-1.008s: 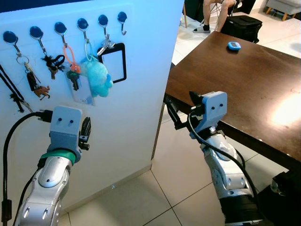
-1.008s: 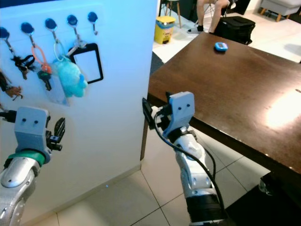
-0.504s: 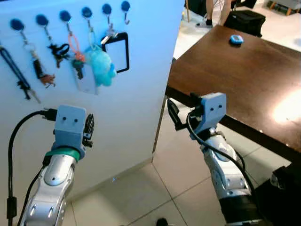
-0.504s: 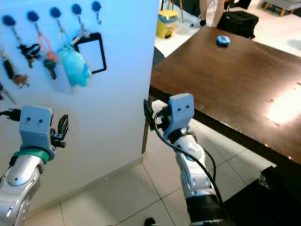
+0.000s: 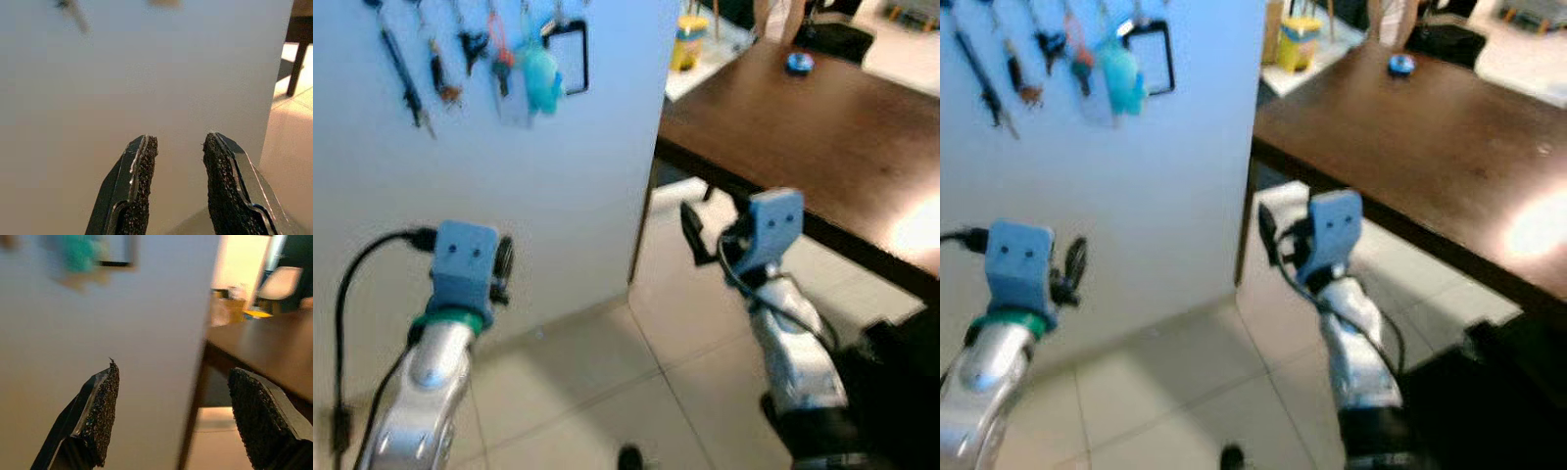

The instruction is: Hang keys on a hook

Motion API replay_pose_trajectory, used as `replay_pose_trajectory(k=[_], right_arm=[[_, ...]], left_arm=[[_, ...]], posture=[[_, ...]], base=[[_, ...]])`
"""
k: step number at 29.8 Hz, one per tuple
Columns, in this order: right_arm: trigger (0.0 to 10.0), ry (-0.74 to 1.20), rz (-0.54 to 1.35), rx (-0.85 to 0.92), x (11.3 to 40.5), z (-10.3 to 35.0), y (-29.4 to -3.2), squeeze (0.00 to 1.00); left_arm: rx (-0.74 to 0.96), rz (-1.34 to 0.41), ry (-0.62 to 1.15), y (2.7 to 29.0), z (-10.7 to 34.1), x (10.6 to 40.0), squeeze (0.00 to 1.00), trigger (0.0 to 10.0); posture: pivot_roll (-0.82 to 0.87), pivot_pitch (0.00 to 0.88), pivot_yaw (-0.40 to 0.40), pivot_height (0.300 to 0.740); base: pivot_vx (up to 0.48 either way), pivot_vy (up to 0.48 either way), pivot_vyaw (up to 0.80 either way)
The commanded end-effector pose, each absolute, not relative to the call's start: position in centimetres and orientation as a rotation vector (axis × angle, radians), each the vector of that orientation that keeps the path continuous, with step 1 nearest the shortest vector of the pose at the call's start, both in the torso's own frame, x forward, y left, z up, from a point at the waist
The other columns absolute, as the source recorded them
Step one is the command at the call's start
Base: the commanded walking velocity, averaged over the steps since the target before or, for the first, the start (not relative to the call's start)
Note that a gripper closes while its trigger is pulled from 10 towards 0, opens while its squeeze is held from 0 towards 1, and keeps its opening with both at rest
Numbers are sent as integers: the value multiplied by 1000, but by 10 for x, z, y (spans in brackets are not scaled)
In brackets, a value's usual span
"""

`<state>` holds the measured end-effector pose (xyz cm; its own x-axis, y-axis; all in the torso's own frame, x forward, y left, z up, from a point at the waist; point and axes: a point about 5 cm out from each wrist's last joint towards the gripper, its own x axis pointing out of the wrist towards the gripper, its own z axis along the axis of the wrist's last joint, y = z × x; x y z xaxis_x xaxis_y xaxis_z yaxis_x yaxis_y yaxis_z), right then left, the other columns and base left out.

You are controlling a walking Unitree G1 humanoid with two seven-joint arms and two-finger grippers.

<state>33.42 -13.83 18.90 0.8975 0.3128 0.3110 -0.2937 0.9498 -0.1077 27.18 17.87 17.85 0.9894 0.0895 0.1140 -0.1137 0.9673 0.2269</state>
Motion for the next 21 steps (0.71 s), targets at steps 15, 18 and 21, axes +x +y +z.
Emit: replay_pose_trajectory(k=[15,18,21], right_arm=[[10000,-307,320,-49,336,185,-138,0],[10000,-310,320,-47,337,187,-139,0],[10000,-306,316,-48,338,185,-139,0]], left_arm=[[208,70,-59,177,173,273,0,10000],[175,49,-17,172,170,273,0,10000],[167,38,12,167,164,273,0,10000]], posture=[[-41,75,69,740],[-38,74,67,740],[-40,74,68,740]], base=[[-302,0,-213],[0,0,-800],[0,0,-800]])
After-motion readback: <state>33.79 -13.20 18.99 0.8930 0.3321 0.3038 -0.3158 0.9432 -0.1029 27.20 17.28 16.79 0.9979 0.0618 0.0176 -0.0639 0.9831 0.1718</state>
